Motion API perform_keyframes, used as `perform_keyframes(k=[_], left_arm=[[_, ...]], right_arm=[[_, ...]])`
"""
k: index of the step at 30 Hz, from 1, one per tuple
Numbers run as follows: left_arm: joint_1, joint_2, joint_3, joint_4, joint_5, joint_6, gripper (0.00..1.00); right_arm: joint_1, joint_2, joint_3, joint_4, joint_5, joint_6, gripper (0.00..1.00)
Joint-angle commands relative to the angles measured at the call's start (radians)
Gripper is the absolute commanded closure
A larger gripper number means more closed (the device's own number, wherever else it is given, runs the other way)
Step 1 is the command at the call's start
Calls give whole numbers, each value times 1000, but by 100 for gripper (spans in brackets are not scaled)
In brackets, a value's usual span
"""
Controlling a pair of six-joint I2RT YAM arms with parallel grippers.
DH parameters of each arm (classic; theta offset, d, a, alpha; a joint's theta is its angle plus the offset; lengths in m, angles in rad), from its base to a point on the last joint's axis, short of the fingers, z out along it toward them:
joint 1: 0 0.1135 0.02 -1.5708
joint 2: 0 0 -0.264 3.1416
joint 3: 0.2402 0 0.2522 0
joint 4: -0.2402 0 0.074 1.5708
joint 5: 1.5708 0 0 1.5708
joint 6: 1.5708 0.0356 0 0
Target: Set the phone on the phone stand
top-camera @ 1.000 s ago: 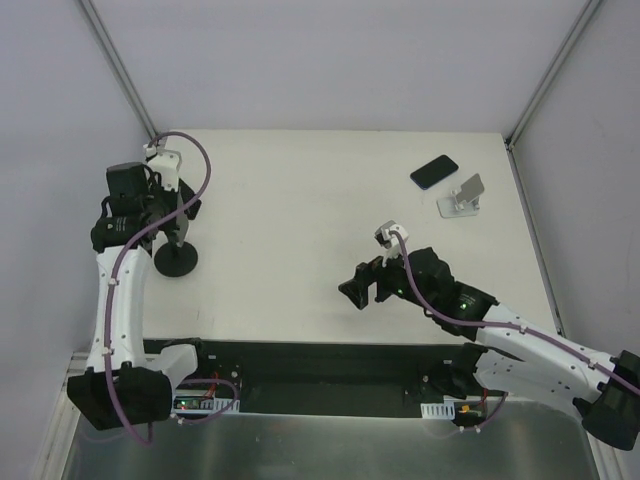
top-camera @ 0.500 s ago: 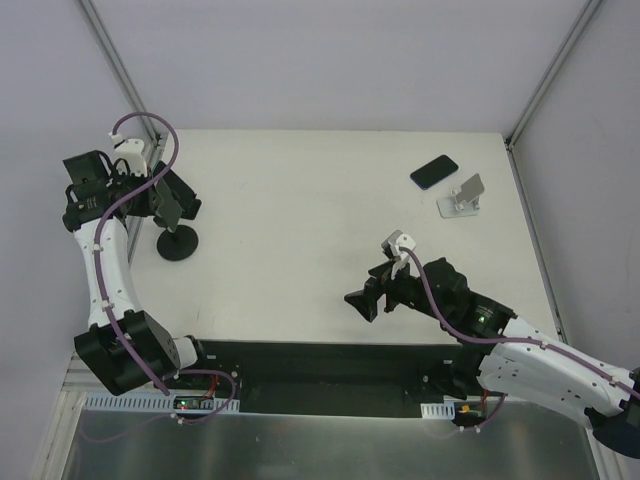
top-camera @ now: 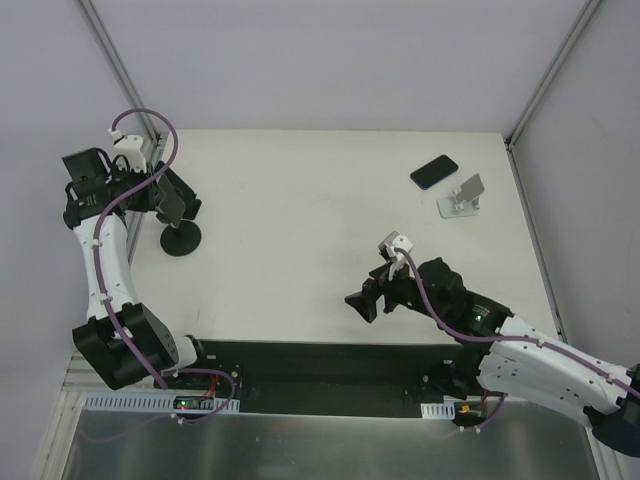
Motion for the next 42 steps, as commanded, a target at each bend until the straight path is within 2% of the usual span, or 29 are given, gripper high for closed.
perform_keyframes(k=[1, 2, 3, 5, 6, 8, 10, 14, 15, 17, 18, 20, 21, 25, 27, 29, 32, 33, 36, 39, 41, 42], left_arm=[[4, -16, 12, 134, -6, -19, 74], [4, -21, 12, 136, -19, -29, 66], [4, -21, 15, 136, -22, -45, 54], [4, -32, 20, 136, -29, -58, 46], [4, -36, 26, 137, -52, -84, 37], [4, -65, 46, 136, -63, -117, 28], [4, -99, 60, 136, -84, -177, 1], [4, -231, 84, 133, -157, -353, 1], [4, -252, 83, 134, -145, -462, 2], [0, -295, 72, 140, -39, -556, 5], [-34, -305, 64, 169, -4, -628, 6], [-129, -323, 43, 199, 6, -664, 6], [-272, -325, 34, 223, -20, -661, 6], [-544, -253, 11, 277, -62, -631, 5], [-611, -173, 8, 280, -60, -636, 5], [-698, -103, -9, 283, -49, -603, 5], [-802, -32, -46, 279, -16, -549, 5], [-825, -21, -58, 277, 3, -517, 5], [-867, 0, -104, 269, 44, -477, 6], [-878, -9, -123, 259, 78, -481, 7], [-890, -18, -132, 259, 76, -487, 6], [-895, -21, -132, 259, 79, -490, 6]], right_arm=[[-6, 24, 20, 9, -11, -2, 4], [-11, 33, 23, 10, -22, 1, 4], [-13, 39, 28, 9, -28, 5, 4], [-20, 57, 32, 9, -43, 16, 4], [-23, 64, 37, 7, -48, 19, 4], [-29, 82, 52, 2, -55, 27, 4], [-34, 97, 67, 1, -54, 36, 4], [-40, 177, 116, -11, -28, 63, 4], [-49, 195, 129, -17, -23, 68, 4], [-62, 264, 175, -24, -38, 79, 4], [-80, 292, 198, -33, -49, 94, 4], [-98, 376, 260, -42, -89, 116, 4], [-121, 409, 285, -56, -100, 143, 4], [-229, 577, 429, -145, -117, 251, 4], [-329, 680, 542, -287, -68, 304, 4], [-399, 746, 598, -399, 67, 350, 4], [-572, 769, 631, -426, 121, 422, 4], [-667, 769, 629, -424, 129, 445, 4], [-823, 763, 604, -372, 181, 493, 4], [-945, 769, 581, -311, 253, 524, 4], [-985, 786, 577, -242, 247, 503, 4], [-1049, 795, 574, -219, 238, 472, 4]])
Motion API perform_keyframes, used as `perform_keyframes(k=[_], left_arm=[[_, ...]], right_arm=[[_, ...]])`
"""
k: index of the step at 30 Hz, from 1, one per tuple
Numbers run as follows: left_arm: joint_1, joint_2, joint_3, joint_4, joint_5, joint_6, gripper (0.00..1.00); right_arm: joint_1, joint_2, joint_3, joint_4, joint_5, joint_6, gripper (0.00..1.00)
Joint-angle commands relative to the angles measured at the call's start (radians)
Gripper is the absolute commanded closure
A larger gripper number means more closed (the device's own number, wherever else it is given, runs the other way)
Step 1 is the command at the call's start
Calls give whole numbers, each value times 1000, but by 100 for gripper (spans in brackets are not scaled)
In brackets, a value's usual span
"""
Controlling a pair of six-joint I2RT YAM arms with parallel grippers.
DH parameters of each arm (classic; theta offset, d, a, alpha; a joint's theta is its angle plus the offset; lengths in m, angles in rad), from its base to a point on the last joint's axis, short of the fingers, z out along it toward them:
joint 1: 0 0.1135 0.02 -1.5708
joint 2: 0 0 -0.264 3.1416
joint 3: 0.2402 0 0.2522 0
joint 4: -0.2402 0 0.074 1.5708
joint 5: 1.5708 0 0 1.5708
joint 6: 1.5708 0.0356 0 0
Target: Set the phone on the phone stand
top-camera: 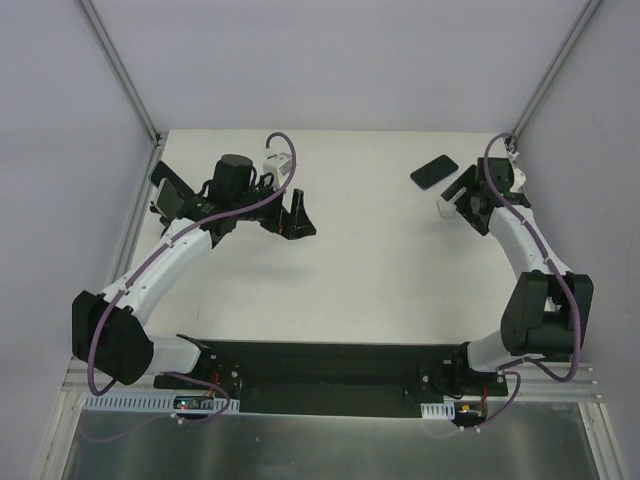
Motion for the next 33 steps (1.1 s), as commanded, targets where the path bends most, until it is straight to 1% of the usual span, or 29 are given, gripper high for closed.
perform_keyframes(k=[1, 3, 4, 5, 6, 7, 8, 9, 10, 14, 17, 18, 20, 21, 22, 23, 24, 26, 28, 29, 30, 32, 33], left_arm=[[-25, -56, 1, 34, 56, 26, 6], [-31, -64, 4, 34, 72, 20, 6], [-34, -67, 4, 34, 76, 19, 6], [-35, -75, 4, 34, 78, 17, 6], [-35, -78, 4, 34, 78, 18, 6], [-35, -79, 4, 35, 78, 19, 6], [-35, -81, 5, 37, 81, 17, 6], [-35, -81, 7, 34, 82, 17, 6], [-35, -81, 5, 35, 84, 18, 6], [-35, -66, 5, 34, 92, 20, 6], [-35, -56, 5, 34, 87, 23, 7], [-35, -55, 7, 35, 87, 25, 7], [-35, -50, 4, 34, 79, 25, 6], [-35, -49, 2, 34, 78, 26, 7], [-35, -49, 2, 35, 78, 28, 6], [-35, -47, 2, 34, 79, 31, 7], [-35, -50, 2, 34, 79, 34, 6], [-35, -52, 7, 35, 79, 49, 6], [-32, -44, 10, 38, 63, 52, 5], [-31, -38, 18, 43, 55, 43, 5], [-31, -27, 25, 44, 68, 34, 6], [-31, 5, 53, 59, 131, -13, 8], [-31, 17, 58, 76, 216, -40, 9]], right_arm=[[-124, 21, -9, 122, 16, -10, 4], [-195, 56, -23, 220, -43, -72, 2], [-209, 70, -32, 266, -76, -96, 1], [-220, 99, -38, 357, -134, -119, 1], [-243, 119, -20, 379, -165, -141, 5], [-252, 159, -6, 395, -237, -167, 7], [-260, 177, 6, 439, -264, -184, 9], [-269, 196, 17, 468, -296, -204, 13], [-272, 235, 37, 502, -360, -239, 16], [-275, 322, 112, 551, -431, -277, 29], [-276, 368, 129, 599, -498, -262, 46], [-276, 375, 133, 607, -514, -259, 54], [-276, 386, 126, 623, -541, -251, 62], [-276, 385, 121, 628, -552, -251, 73], [-275, 379, 118, 631, -574, -250, 79], [-275, 369, 108, 640, -584, -245, 91], [-273, 357, 83, 651, -594, -229, 99], [-270, 308, 45, 685, -629, -199, 99], [-266, 238, -47, 769, -705, -111, 99], [-261, 215, -73, 848, -725, -88, 99], [-247, 192, -98, 864, -741, -75, 99], [-221, 145, -129, 869, -808, -63, 99], [-186, 133, -135, 869, -839, -73, 99]])
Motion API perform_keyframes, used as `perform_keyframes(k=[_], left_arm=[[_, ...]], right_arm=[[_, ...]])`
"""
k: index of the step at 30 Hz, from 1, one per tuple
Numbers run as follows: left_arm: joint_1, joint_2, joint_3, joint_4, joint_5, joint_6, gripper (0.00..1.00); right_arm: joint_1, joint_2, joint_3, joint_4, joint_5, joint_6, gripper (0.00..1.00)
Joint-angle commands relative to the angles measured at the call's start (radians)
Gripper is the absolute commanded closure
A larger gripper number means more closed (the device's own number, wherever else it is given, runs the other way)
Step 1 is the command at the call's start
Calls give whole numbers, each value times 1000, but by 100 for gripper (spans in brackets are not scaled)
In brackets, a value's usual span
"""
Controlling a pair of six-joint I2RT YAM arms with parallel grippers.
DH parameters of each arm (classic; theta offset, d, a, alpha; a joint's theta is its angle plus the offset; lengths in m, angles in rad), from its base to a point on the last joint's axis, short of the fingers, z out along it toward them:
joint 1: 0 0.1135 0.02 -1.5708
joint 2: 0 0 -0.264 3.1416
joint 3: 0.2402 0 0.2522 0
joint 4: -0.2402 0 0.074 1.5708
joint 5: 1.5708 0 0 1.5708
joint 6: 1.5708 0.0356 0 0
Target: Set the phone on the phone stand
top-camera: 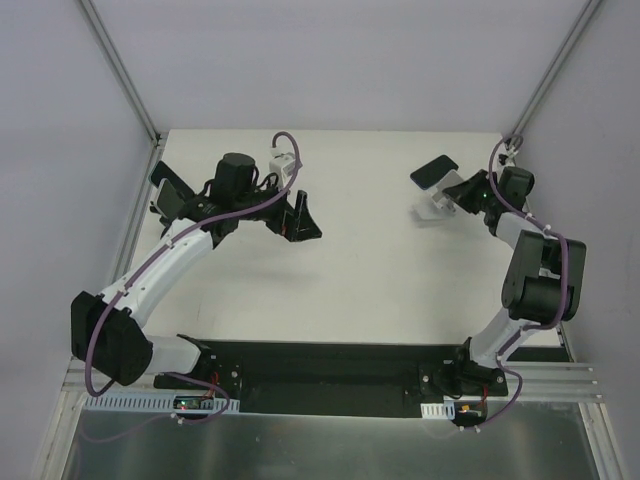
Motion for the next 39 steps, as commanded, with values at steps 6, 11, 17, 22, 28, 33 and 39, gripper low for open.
perform_keyframes(k=[6, 11, 17, 22, 28, 33, 39], left_arm=[[-3, 120, 123, 244, 336, -313, 22], [-2, 212, 240, 276, 360, -433, 13], [-2, 214, 220, 276, 326, -430, 53], [-6, 140, 136, 276, 338, -419, 52], [-13, -1, 27, 270, 286, -413, 60], [-13, -189, -50, 171, 131, -355, 37], [-9, -234, -46, 28, 10, -315, 39]], right_arm=[[246, -246, -36, 186, -414, -26, 99], [407, -240, 45, 203, -587, -1, 99], [547, -289, 44, 222, -685, 26, 99], [640, -326, 30, 223, -687, 9, 99], [707, -330, 27, 225, -682, 3, 99], [736, -344, 26, 223, -714, 0, 99], [792, -349, 44, 223, -724, -9, 99]])
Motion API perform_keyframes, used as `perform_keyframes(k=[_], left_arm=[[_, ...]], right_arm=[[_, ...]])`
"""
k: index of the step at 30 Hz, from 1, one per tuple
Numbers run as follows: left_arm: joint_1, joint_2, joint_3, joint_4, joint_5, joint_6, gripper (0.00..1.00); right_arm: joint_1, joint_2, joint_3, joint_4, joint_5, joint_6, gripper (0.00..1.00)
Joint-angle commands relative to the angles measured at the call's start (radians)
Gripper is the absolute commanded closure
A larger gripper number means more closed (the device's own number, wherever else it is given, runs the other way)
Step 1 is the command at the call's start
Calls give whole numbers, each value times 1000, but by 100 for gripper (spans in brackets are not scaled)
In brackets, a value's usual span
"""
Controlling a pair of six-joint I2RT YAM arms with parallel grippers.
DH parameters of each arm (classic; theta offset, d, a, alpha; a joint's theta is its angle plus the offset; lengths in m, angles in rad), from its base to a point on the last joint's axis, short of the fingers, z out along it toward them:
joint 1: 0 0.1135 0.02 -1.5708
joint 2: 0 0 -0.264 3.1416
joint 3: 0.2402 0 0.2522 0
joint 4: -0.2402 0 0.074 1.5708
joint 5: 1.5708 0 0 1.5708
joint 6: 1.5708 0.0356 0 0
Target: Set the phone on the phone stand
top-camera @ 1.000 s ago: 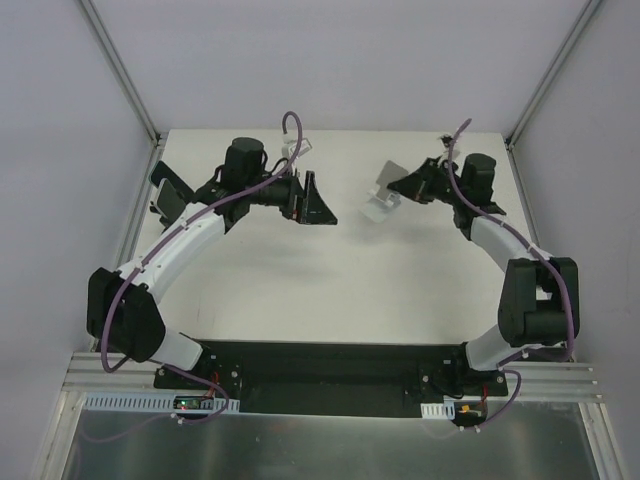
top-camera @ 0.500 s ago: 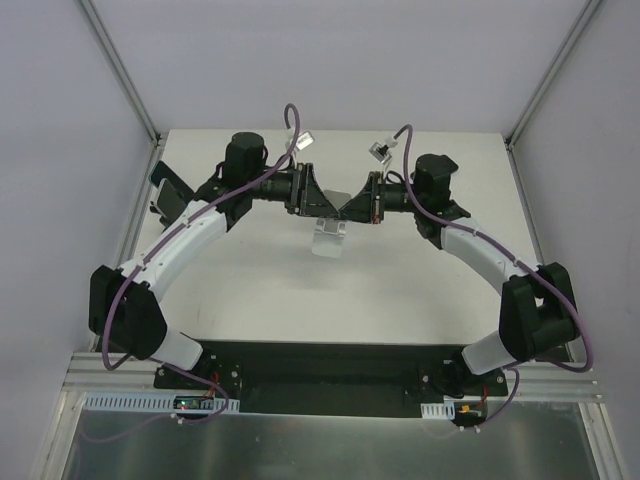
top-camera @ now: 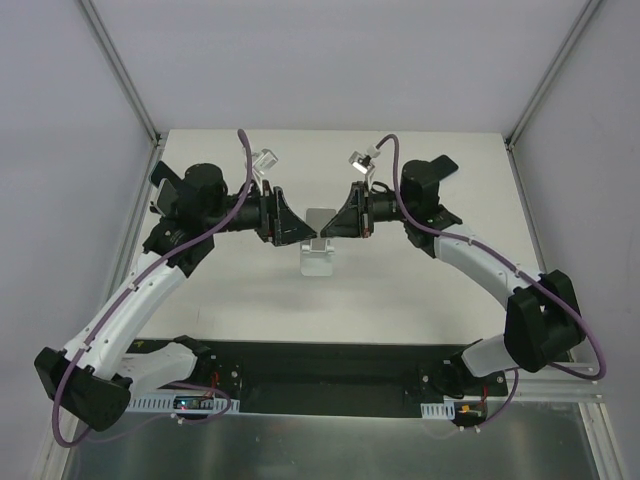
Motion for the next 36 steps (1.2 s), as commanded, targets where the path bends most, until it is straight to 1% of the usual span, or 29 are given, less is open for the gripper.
perform_keyframes(k=[1, 2, 3, 4, 7, 9, 12, 13, 14, 15, 16, 17, 18, 19, 20, 21, 22, 23, 25, 28, 30, 31, 32, 33, 34, 36], left_arm=[[2, -20, -10, -101, -120, 47, 40], [3, -20, -10, -101, -106, 45, 44], [3, -22, -9, -103, -97, 44, 52], [3, -22, -9, -103, -92, 37, 54], [3, -37, -19, -106, -72, 39, 55], [3, -60, -19, -148, -104, 45, 56], [3, -112, -16, -201, -121, 68, 47], [3, -124, -7, -221, -140, 79, 44], [3, -134, 5, -248, -153, 88, 37], [3, -137, 26, -358, -189, 94, 33], [3, -134, 90, -423, -304, 94, 27], [3, -126, 126, -484, -387, 85, 23], [2, -109, 187, -554, -451, 70, 23], [2, -105, 206, -637, -501, 32, 23], [2, -105, 217, -667, -588, 7, 23], [2, -108, 209, -673, -612, -15, 22], [0, -112, 202, -673, -631, -51, 22], [0, -114, 195, -675, -678, -62, 21], [-1, -115, 186, -669, -716, -97, 18], [-16, -109, 179, -635, -718, -111, 17], [-38, -106, 169, -606, -738, -107, 19], [-41, -109, 163, -591, -718, -78, 25], [-41, -112, 157, -555, -691, -56, 26], [-41, -112, 153, -545, -630, -32, 28], [-41, -114, 152, -544, -619, -6, 29], [-39, -137, 142, -544, -603, 23, 32]], right_arm=[[49, -45, 45, 91, -77, -23, 99], [69, -44, 49, 91, -77, -27, 99], [77, -39, 54, 91, -77, -28, 99], [83, -36, 62, 93, -77, -31, 99], [104, -30, 74, 91, -81, -34, 99], [115, -30, 72, 91, -87, -36, 99], [121, -33, 65, 71, -94, -59, 99], [123, -34, 65, 24, -91, -79, 99], [127, -37, 74, -13, -81, -135, 99], [129, -43, 86, -69, -63, -195, 99], [135, -48, 106, -234, 18, -256, 99], [158, -54, 146, -328, 94, -311, 99], [178, -62, 166, -404, 182, -426, 99], [196, -62, 178, -483, 343, -447, 99], [230, -60, 184, -490, 407, -451, 99], [244, -54, 189, -483, 481, -436, 99], [268, -50, 187, -449, 510, -430, 99], [284, -44, 193, -443, 543, -427, 99], [326, -22, 219, -441, 602, -438, 99], [357, 18, 250, -440, 604, -438, 99], [368, 42, 266, -441, 559, -447, 99], [374, 48, 275, -440, 543, -451, 99], [376, 55, 281, -440, 523, -461, 99], [374, 70, 286, -440, 496, -467, 99], [374, 81, 295, -443, 430, -480, 99], [373, 117, 330, -476, 364, -530, 99]])
